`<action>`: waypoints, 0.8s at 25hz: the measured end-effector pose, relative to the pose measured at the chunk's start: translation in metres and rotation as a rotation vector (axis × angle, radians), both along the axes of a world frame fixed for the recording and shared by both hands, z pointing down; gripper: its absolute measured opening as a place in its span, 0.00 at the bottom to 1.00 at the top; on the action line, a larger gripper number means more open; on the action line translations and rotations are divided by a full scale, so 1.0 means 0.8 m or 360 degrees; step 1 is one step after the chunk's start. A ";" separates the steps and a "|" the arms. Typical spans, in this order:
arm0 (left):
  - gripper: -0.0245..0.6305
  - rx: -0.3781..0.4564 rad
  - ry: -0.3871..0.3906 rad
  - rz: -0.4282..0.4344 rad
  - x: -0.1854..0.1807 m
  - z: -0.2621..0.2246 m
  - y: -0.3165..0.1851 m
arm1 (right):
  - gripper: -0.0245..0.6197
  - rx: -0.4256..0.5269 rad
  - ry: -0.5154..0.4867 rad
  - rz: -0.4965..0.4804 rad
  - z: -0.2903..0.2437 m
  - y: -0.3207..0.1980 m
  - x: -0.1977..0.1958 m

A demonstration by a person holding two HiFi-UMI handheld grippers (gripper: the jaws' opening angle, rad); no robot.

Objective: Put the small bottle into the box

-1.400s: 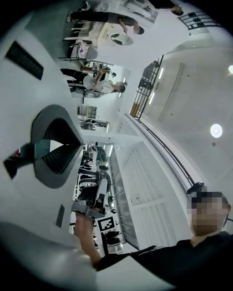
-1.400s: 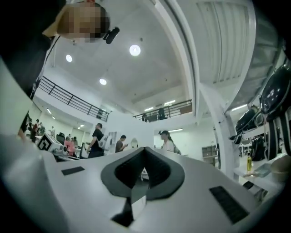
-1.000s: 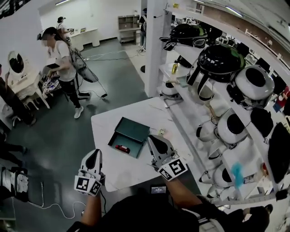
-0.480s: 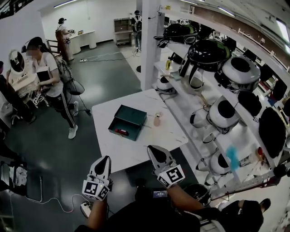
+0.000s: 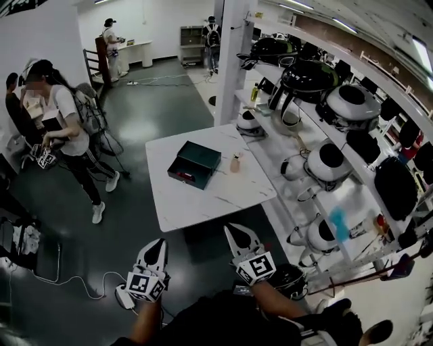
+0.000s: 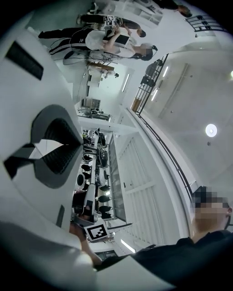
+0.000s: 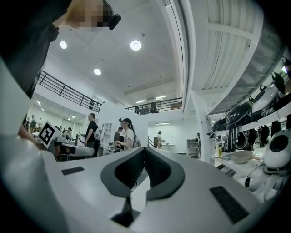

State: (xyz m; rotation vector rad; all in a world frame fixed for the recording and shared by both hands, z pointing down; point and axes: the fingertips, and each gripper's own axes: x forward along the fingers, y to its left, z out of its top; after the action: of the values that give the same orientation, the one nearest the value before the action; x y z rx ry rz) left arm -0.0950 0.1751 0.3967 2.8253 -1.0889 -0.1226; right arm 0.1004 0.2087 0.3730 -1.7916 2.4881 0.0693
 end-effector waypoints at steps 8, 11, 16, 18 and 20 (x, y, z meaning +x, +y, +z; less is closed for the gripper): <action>0.06 0.0037 -0.0034 -0.0067 -0.012 -0.007 0.055 | 0.09 0.0040 0.0004 -0.0039 -0.010 0.052 -0.016; 0.06 0.0017 -0.0013 -0.0084 -0.004 -0.005 0.078 | 0.09 0.0041 0.0004 -0.0082 -0.010 0.083 -0.019; 0.06 -0.0043 0.0045 -0.0115 0.012 0.002 0.125 | 0.09 -0.0057 -0.0047 -0.0116 0.020 0.143 -0.004; 0.06 -0.0057 0.0016 -0.0136 0.010 0.007 0.149 | 0.09 -0.0102 -0.0104 -0.0140 0.037 0.163 -0.004; 0.06 -0.0074 -0.0031 -0.0156 0.005 0.012 0.174 | 0.09 -0.0125 -0.0139 -0.0169 0.049 0.179 -0.009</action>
State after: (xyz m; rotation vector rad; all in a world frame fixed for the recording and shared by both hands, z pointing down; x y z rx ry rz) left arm -0.0912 0.3147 0.4064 2.7380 -1.2187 -0.0773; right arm 0.0931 0.3521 0.4121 -1.6476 2.5519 -0.1115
